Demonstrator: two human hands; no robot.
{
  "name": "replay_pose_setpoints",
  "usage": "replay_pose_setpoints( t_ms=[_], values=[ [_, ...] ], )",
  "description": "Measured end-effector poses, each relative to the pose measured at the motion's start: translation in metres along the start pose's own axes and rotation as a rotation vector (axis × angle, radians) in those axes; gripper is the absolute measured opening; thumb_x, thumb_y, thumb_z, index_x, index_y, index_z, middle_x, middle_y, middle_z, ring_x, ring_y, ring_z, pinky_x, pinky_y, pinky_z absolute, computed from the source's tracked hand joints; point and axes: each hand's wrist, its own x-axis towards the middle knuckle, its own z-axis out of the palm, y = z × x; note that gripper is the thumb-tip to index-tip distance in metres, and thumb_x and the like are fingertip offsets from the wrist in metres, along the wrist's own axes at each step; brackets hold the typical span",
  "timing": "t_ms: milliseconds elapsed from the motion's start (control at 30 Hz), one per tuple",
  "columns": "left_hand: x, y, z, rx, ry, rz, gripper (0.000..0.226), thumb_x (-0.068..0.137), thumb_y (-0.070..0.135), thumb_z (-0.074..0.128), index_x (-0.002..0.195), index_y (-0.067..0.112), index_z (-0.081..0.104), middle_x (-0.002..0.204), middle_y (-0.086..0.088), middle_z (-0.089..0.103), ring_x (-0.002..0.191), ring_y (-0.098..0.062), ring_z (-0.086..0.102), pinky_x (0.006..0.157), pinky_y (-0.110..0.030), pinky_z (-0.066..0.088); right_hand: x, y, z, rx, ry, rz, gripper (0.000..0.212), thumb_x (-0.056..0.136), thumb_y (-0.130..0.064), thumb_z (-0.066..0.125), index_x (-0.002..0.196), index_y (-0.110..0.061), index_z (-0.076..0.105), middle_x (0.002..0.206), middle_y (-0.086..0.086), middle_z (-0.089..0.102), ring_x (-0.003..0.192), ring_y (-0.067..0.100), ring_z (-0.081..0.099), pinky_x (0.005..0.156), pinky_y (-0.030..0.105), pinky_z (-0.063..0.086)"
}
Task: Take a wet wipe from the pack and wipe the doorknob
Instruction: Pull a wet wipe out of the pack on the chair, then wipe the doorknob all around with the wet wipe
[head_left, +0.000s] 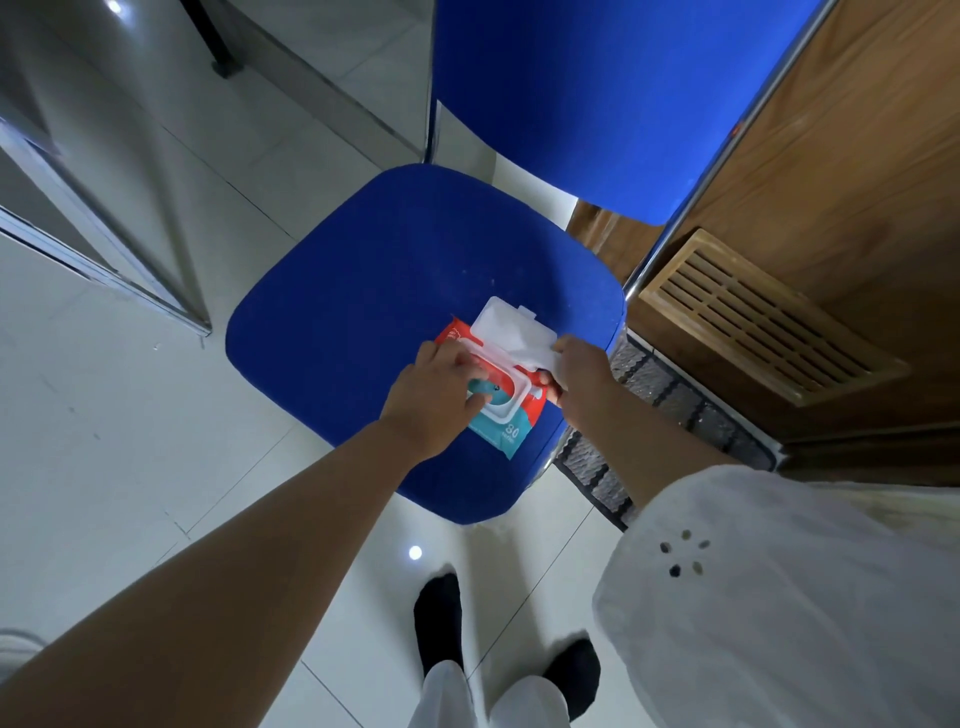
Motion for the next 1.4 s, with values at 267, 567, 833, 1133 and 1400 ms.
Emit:
replay_pose_setpoints(
  t_ms=[267, 567, 833, 1133, 1400],
  values=[
    [0.000, 0.002, -0.005, -0.051, 0.379, 0.016, 0.047, 0.092, 0.035, 0.045, 0.134, 0.017, 0.034, 0.147, -0.012, 0.038, 0.138, -0.036, 0.031, 0.103, -0.042, 0.038, -0.009, 0.001, 0.006, -0.082, -0.082, -0.203, 0.058, 0.095, -0.053, 0.026, 0.071, -0.018, 0.065, 0.084, 0.010, 0.063, 0.071, 0.020, 0.059, 0.061, 0.027, 0.049],
    [-0.016, -0.018, 0.016, 0.306, -0.088, 0.214, 0.077, 0.086, 0.056, -0.013, 0.148, 0.019, 0.014, 0.158, -0.001, 0.018, 0.146, -0.026, 0.003, 0.114, -0.043, 0.003, -0.016, 0.021, 0.005, -0.354, -0.186, -0.022, 0.041, 0.094, -0.046, 0.039, 0.081, -0.012, 0.058, 0.078, 0.004, 0.060, 0.073, 0.017, 0.054, 0.058, 0.025, 0.043],
    [-0.001, 0.006, -0.027, 0.265, -0.240, 0.119, 0.042, 0.100, 0.032, 0.026, 0.139, 0.025, 0.038, 0.151, -0.001, 0.034, 0.146, -0.021, 0.012, 0.117, -0.047, 0.006, -0.043, -0.003, 0.005, -0.407, -0.243, -0.026, 0.038, 0.093, -0.036, 0.048, 0.112, -0.006, 0.061, 0.071, 0.003, 0.050, 0.062, 0.014, 0.044, 0.066, 0.026, 0.042],
    [0.000, 0.094, -0.135, -0.658, -0.259, -0.214, 0.044, 0.099, 0.037, 0.031, 0.124, 0.008, 0.053, 0.105, -0.007, 0.063, 0.083, -0.017, 0.061, 0.063, -0.012, 0.044, -0.105, -0.091, -0.047, -0.336, -0.261, -0.286, 0.023, 0.091, -0.021, 0.053, 0.111, -0.015, 0.063, 0.084, 0.001, 0.060, 0.067, 0.014, 0.054, 0.059, 0.024, 0.040],
    [-0.001, 0.197, -0.262, -0.763, -0.143, -0.109, 0.003, 0.091, 0.021, 0.055, 0.087, 0.021, 0.055, 0.086, 0.002, 0.059, 0.084, -0.016, 0.060, 0.073, -0.029, 0.049, -0.211, -0.179, -0.139, -0.284, -0.244, -0.430, 0.033, 0.089, -0.004, 0.048, 0.119, -0.014, 0.054, 0.097, 0.006, 0.054, 0.069, 0.010, 0.051, 0.057, 0.020, 0.043]
  ],
)
